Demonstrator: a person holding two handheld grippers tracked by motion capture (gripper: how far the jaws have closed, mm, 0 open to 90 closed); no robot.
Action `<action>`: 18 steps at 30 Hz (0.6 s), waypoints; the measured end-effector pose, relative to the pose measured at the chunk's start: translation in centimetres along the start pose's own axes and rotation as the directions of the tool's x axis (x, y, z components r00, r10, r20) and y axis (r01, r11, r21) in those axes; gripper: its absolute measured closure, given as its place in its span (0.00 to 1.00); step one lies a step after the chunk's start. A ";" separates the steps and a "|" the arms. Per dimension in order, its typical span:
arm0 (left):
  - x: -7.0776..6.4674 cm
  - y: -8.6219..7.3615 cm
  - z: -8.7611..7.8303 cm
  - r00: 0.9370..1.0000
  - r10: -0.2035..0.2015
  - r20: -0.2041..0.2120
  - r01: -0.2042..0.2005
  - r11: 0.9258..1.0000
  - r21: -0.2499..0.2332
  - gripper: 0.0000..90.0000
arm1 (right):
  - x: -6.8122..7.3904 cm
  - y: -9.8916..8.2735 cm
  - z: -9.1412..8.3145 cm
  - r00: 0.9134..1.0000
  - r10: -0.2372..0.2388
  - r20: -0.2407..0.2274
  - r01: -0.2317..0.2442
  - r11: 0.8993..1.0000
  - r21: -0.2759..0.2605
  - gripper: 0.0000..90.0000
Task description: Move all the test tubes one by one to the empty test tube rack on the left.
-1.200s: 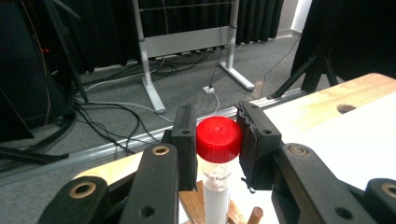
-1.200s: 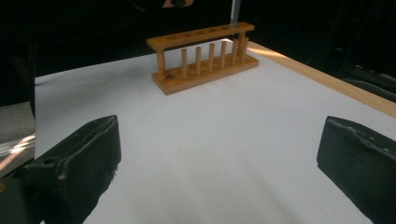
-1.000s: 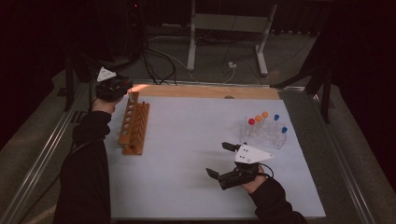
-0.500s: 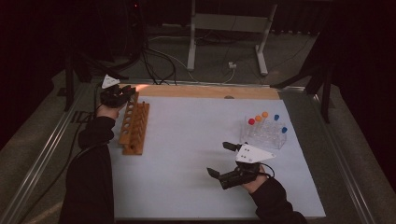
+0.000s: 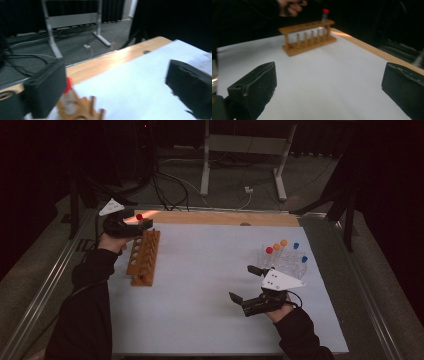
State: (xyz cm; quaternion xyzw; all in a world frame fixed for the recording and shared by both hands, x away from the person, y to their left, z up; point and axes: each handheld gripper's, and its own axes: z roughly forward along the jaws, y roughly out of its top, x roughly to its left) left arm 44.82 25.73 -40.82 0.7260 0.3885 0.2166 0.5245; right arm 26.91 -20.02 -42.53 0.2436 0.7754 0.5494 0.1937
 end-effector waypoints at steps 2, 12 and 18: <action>-0.5 0.0 -0.3 1.000 0.003 0.017 -0.002 1.000 -0.011 0.03 | -0.4 0.1 -0.2 1.000 0.012 0.013 -0.012 1.000 0.010 0.00; -5.2 -1.6 -3.1 0.985 0.041 0.169 -0.033 0.998 -0.049 0.03 | -4.3 -0.6 -2.3 0.969 0.074 0.236 -0.081 0.997 0.020 0.00; -7.7 -2.8 -4.8 0.973 0.072 0.218 -0.061 0.997 -0.057 0.03 | -5.5 -1.3 -2.0 0.931 0.113 0.346 -0.129 0.991 0.024 0.09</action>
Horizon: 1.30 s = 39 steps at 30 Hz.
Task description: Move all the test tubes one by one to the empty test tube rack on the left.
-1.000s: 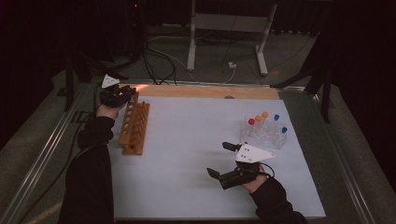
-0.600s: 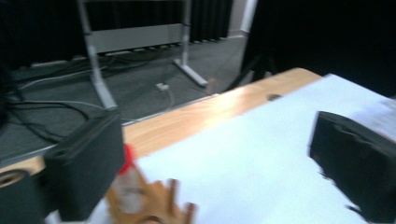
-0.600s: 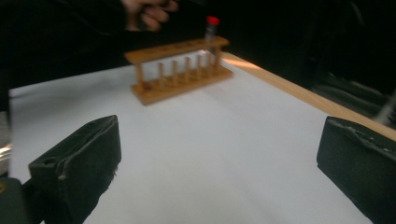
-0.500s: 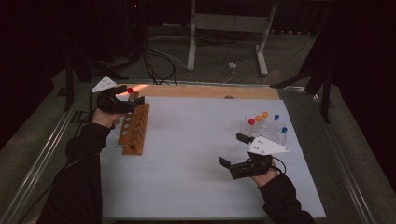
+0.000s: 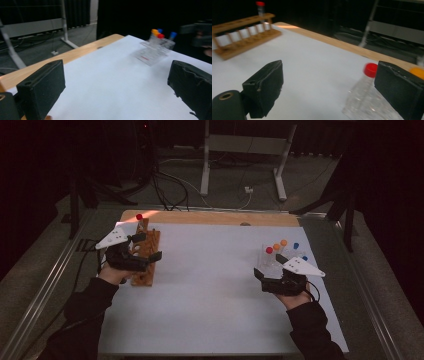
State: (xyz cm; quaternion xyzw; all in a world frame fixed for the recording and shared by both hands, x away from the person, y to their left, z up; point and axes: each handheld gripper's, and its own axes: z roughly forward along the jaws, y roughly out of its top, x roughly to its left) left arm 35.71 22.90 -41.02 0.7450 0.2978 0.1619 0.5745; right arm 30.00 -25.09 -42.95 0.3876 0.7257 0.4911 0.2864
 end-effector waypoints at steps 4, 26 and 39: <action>-2.0 -0.8 -0.8 0.999 0.026 0.025 -0.027 1.000 0.009 0.03 | -0.5 -0.5 0.8 0.998 0.025 0.053 -0.026 0.999 0.032 0.19; -7.0 -5.3 -0.7 0.992 0.061 0.114 -0.070 0.994 0.082 0.03 | -2.8 -2.4 5.7 0.971 0.075 0.227 -0.116 0.978 0.176 0.64; -7.2 -5.7 -0.4 0.990 0.060 0.126 -0.072 0.993 0.095 0.03 | -3.2 -2.4 6.5 0.961 0.082 0.262 -0.128 0.979 0.161 0.82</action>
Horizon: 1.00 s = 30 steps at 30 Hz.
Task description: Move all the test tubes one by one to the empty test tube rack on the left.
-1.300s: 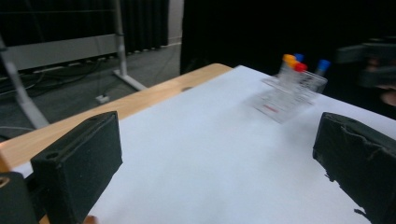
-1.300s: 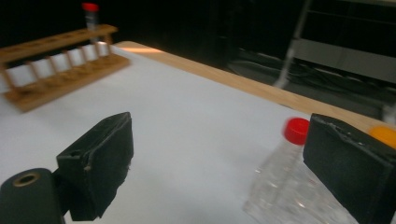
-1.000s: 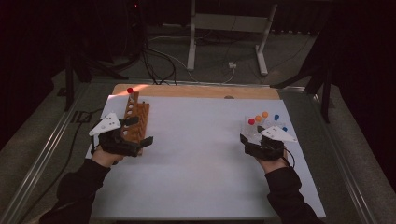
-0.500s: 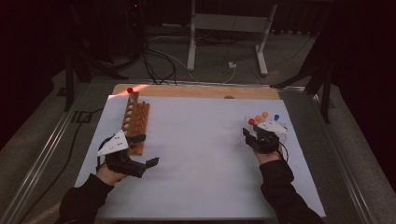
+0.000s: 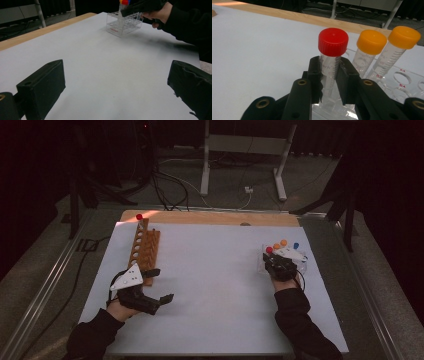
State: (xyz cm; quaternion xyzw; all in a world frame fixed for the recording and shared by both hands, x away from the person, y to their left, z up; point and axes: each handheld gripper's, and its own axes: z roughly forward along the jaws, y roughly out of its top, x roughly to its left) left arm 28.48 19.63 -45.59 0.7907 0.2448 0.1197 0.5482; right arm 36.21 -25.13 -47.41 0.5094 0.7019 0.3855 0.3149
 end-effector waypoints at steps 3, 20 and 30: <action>0.0 0.0 0.0 1.000 -0.001 0.002 0.001 1.000 0.000 0.03 | 0.0 0.0 -0.1 1.000 -0.005 -0.007 0.005 1.000 -0.001 0.83; 0.0 1.3 -0.2 0.999 0.001 0.040 -0.001 1.000 -0.011 0.03 | 1.3 4.2 -4.8 0.993 -0.113 -0.041 0.107 0.985 -0.133 0.83; -0.5 2.6 0.5 0.996 0.010 0.092 -0.010 1.000 -0.001 0.03 | 4.3 3.8 -6.6 0.963 -0.162 -0.214 0.132 0.980 -0.150 0.83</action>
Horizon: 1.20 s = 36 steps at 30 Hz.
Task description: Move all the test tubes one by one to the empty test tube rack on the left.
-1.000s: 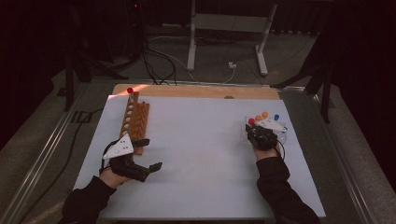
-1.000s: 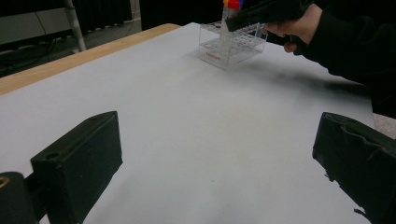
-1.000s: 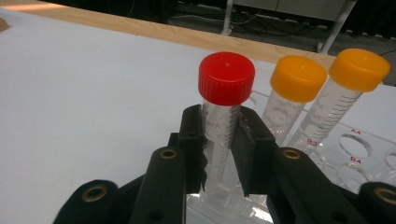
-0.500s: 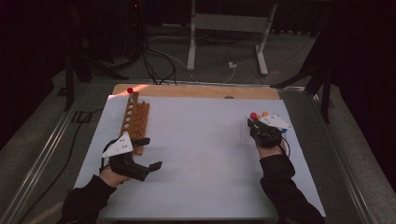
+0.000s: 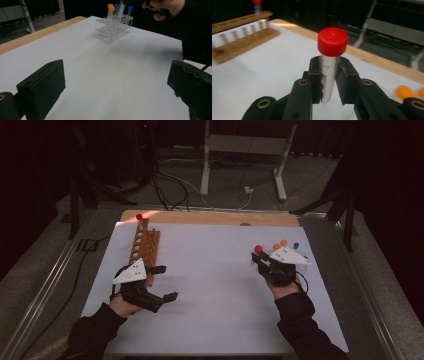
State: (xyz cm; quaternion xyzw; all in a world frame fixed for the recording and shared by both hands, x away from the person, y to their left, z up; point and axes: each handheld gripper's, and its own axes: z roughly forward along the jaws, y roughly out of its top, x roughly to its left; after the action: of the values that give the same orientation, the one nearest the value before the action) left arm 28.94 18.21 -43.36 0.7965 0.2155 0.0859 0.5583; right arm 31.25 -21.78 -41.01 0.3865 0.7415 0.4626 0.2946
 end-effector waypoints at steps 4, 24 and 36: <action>-0.2 0.5 0.5 1.000 0.003 0.019 -0.003 1.000 -0.003 0.03 | 1.7 -0.5 -0.1 0.998 -0.014 -0.069 0.014 1.000 0.008 0.83; -1.7 2.5 3.6 0.989 0.044 0.140 -0.038 0.998 -0.047 0.24 | 9.8 -2.1 0.4 0.931 -0.105 -0.350 0.129 0.991 0.045 0.83; -3.1 3.1 5.6 0.981 0.103 0.167 -0.096 0.994 -0.047 0.48 | 11.0 -1.9 0.9 0.917 -0.108 -0.385 0.137 0.989 0.050 0.83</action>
State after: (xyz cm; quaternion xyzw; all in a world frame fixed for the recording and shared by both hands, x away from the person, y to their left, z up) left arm 29.07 11.17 -42.16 0.7998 0.1254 0.0498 0.5849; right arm 25.61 -12.62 -43.95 0.2530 0.8243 0.4811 0.1584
